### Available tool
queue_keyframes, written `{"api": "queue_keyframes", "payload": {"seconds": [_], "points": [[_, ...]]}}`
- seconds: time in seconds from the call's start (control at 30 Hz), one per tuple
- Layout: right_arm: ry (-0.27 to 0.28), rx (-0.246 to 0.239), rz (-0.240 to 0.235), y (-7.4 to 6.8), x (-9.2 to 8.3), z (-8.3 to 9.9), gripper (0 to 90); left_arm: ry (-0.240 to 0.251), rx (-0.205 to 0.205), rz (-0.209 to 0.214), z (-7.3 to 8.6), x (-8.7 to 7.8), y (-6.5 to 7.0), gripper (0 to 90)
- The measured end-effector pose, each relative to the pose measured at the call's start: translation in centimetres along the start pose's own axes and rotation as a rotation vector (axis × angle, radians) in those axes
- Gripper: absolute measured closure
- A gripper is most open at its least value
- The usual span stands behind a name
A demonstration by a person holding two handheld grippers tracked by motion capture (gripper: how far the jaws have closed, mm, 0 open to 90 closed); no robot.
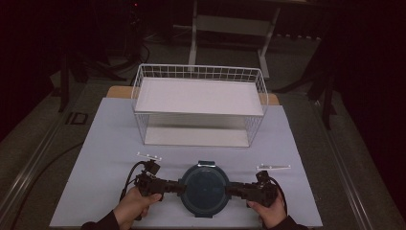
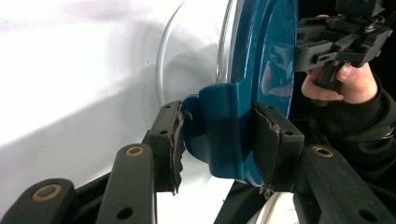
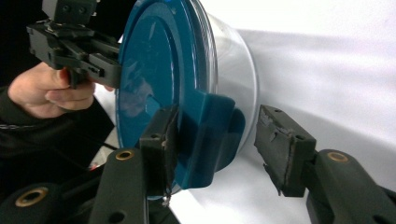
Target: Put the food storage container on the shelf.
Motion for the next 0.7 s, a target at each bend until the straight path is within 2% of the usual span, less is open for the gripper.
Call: {"api": "queue_keyframes", "payload": {"seconds": [0.07,0.1,0.2,0.7], "points": [[-0.004,0.004,-0.012,0.01,0.07,0.06,49.7,-0.001,-0.004,-0.001,0.06,-0.04,0.03,56.2],[-0.019,0.022,-0.040,-0.06,0.30,0.24,53.0,0.002,-0.005,0.000,0.14,-0.06,0.02,56.2],[-0.024,0.040,-0.057,-0.08,0.33,0.30,54.6,0.009,-0.009,0.002,0.22,-0.05,-0.01,56.3],[0.008,0.080,-0.052,-0.65,0.32,0.58,56.6,0.059,-0.025,-0.033,0.76,-0.29,0.51,56.2]]}}
Point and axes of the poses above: each handheld gripper's, and its own axes: x roughly forward along the jaws, z roughly out of its underside, y roughly to its right, the point moved 5 cm from there along x, roughly forward along the jaws, and after that the axes turned 6 degrees about -z, right-handed, at the moved point
